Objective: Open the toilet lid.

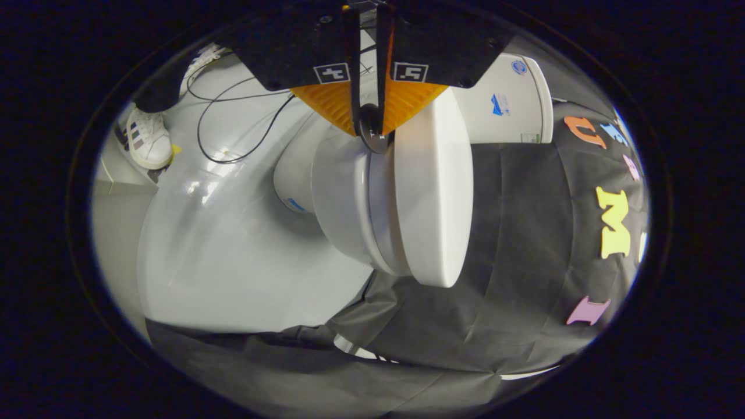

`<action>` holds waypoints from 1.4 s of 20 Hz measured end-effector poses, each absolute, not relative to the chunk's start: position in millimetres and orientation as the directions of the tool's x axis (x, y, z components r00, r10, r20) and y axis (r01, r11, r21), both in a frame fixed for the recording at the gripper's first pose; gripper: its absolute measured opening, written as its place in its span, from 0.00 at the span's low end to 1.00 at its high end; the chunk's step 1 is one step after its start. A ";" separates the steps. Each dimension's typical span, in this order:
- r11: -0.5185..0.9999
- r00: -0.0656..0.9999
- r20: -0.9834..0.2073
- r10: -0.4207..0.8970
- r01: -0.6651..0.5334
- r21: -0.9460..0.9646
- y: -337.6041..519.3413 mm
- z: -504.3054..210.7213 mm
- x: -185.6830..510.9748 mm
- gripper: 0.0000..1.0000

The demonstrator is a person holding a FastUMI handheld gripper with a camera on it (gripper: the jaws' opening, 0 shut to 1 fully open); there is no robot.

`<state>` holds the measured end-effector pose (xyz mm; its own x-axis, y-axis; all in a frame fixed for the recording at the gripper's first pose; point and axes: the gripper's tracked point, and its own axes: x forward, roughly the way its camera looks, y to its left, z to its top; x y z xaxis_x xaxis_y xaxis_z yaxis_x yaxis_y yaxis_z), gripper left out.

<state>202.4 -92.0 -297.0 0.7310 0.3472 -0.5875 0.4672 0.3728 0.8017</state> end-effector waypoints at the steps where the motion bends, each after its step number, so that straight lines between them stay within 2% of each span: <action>1: 0.403 0.726 -0.595 0.344 0.458 0.793 -89.9 -296.2 201.2 0.13; 4: 0.405 0.725 -0.601 0.338 0.464 0.788 -92.8 -292.7 203.4 0.10; 8: 0.260 0.723 -0.585 0.366 0.524 0.811 -92.0 -291.1 202.7 0.10; 15: 0.418 0.692 -0.644 0.325 0.506 0.755 -87.9 -282.8 202.9 0.10; 20: 0.307 0.733 -0.573 0.366 0.487 0.818 -88.6 -264.9 203.5 0.05; 24: 0.336 0.754 -0.541 0.372 0.434 0.836 -88.6 -253.7 205.8 0.05; 28: 0.302 0.778 -0.488 0.395 0.392 0.869 -85.9 -236.8 205.5 0.05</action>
